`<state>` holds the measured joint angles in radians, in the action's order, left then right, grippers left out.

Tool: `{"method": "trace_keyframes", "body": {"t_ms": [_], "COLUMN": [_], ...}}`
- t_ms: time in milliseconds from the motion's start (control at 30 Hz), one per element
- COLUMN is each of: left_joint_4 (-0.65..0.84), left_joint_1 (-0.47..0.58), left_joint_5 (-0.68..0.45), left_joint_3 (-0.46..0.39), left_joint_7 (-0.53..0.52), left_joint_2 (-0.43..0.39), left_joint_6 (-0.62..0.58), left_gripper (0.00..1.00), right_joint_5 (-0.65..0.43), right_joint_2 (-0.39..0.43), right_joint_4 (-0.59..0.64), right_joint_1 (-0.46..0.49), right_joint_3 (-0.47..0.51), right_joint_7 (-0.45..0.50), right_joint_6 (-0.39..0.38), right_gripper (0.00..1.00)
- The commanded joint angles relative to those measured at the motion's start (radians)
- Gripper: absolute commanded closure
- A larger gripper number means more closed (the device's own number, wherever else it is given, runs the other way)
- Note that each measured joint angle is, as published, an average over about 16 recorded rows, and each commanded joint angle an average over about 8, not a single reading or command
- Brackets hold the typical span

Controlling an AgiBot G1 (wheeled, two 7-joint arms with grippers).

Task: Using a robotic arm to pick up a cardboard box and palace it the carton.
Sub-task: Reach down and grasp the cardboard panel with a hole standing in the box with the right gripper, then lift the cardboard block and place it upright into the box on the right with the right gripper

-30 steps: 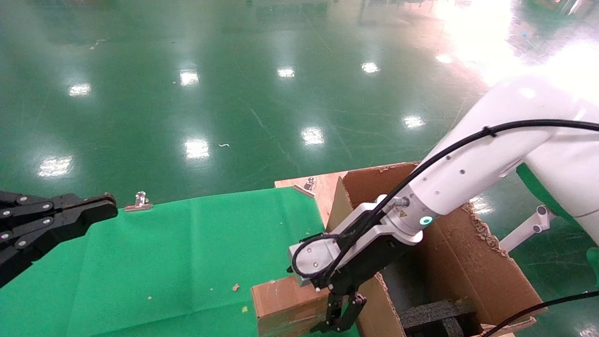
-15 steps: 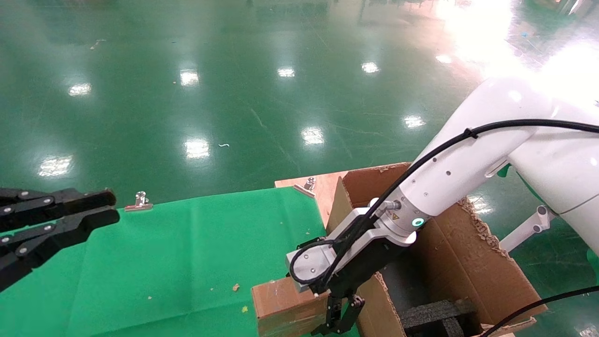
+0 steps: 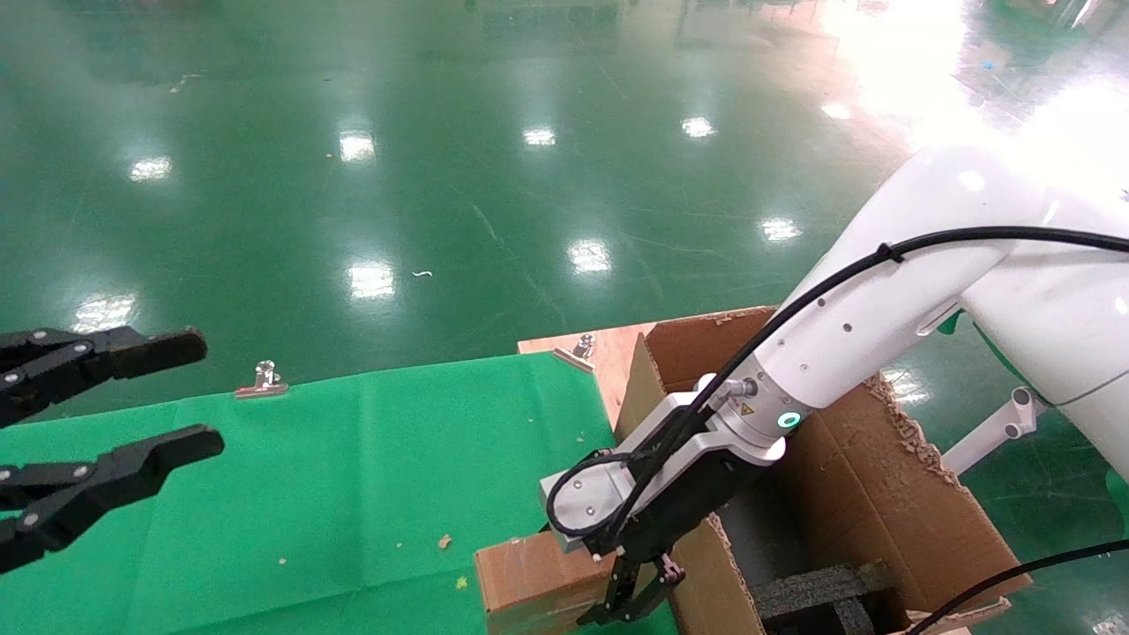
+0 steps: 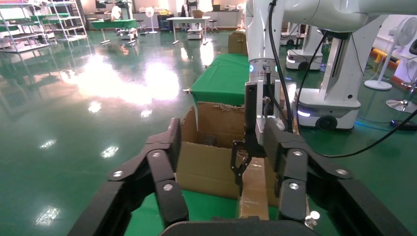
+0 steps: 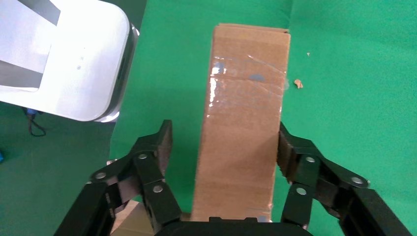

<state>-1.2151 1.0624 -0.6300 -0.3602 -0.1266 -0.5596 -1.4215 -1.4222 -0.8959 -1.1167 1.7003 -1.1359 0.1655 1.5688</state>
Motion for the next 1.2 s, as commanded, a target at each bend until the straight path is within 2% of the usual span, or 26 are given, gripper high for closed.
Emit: {"method": "trace_keyframes", "body": {"t_ms": [33, 767, 933, 1200], "left_joint_4": [0.000, 0.000, 0.000, 0.000], "left_joint_1": [0.000, 0.000, 0.000, 0.000], "left_joint_5": [0.000, 0.000, 0.000, 0.000], "left_joint_3": [0.000, 0.000, 0.000, 0.000], "left_joint_7": [0.000, 0.000, 0.000, 0.000], "left_joint_2": [0.000, 0.000, 0.000, 0.000], "left_joint_6": [0.000, 0.000, 0.000, 0.000], "left_gripper": [0.00, 0.00, 0.00, 0.00], "right_joint_5": [-0.001, 0.018, 0.074, 0.153], "right_joint_2": [0.000, 0.013, 0.037, 0.054], "right_joint_4": [-0.001, -0.003, -0.005, 0.026], "right_joint_1": [-0.001, 0.013, 0.093, 0.332], "right_joint_3": [0.001, 0.008, 0.020, -0.011], "right_joint_7": [0.000, 0.010, 0.023, 0.021], "right_joint_6": [0.000, -0.001, 0.010, 0.022], "right_gripper": [1.00, 1.00, 1.00, 1.00]}}
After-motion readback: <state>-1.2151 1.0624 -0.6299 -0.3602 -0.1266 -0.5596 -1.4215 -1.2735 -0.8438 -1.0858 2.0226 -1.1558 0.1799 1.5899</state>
